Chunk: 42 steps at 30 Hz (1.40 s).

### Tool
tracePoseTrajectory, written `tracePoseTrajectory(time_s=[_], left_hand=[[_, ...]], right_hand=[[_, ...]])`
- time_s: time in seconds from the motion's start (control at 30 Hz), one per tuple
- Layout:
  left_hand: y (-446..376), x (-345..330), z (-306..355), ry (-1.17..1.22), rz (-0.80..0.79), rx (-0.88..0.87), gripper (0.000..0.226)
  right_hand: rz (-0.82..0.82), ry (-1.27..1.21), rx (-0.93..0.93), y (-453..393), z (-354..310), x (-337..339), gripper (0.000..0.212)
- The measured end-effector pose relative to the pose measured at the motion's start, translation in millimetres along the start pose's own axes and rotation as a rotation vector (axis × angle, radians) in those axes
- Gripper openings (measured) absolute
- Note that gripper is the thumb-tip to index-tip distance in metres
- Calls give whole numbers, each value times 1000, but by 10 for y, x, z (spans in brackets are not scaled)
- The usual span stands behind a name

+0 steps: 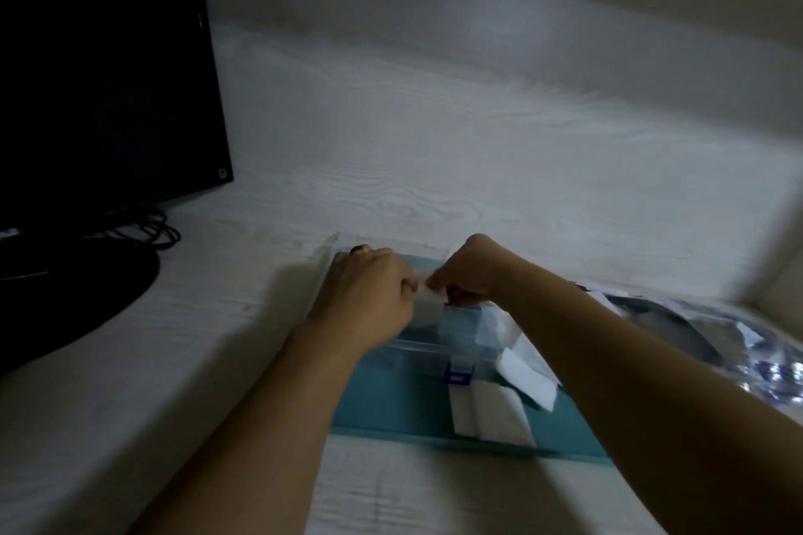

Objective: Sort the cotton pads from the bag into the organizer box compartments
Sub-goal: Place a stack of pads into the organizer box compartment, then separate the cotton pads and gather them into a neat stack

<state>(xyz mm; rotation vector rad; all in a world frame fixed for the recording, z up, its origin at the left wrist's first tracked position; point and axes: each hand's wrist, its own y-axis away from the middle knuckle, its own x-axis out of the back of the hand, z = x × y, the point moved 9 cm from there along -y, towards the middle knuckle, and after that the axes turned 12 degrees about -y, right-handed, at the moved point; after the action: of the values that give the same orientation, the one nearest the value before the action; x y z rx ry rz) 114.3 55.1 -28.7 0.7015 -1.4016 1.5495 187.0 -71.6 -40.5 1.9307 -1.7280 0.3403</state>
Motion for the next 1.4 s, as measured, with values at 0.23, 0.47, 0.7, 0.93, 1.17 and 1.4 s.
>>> tracePoseTrajectory(time_s=[0.23, 0.47, 0.7, 0.93, 1.17, 1.4], left_hand=[[3, -79, -22, -50, -77, 26, 34], [1, -74, 21, -56, -79, -7, 35], [-15, -80, 27, -11, -69, -39, 39], [-2, -7, 113, 5, -106, -61, 43], [145, -248, 454, -132, -343, -154, 50], [159, -442, 460, -227, -411, -136, 64]], right_hand=[[78, 217, 79, -47, 34, -57, 29], [51, 175, 79, -43, 24, -101, 22], [82, 196, 160, -29, -68, 27, 17], [318, -14, 414, 272, -262, 717, 20], [343, 36, 573, 634, 468, 1147, 22], [198, 275, 506, 686, 880, 1177, 26]])
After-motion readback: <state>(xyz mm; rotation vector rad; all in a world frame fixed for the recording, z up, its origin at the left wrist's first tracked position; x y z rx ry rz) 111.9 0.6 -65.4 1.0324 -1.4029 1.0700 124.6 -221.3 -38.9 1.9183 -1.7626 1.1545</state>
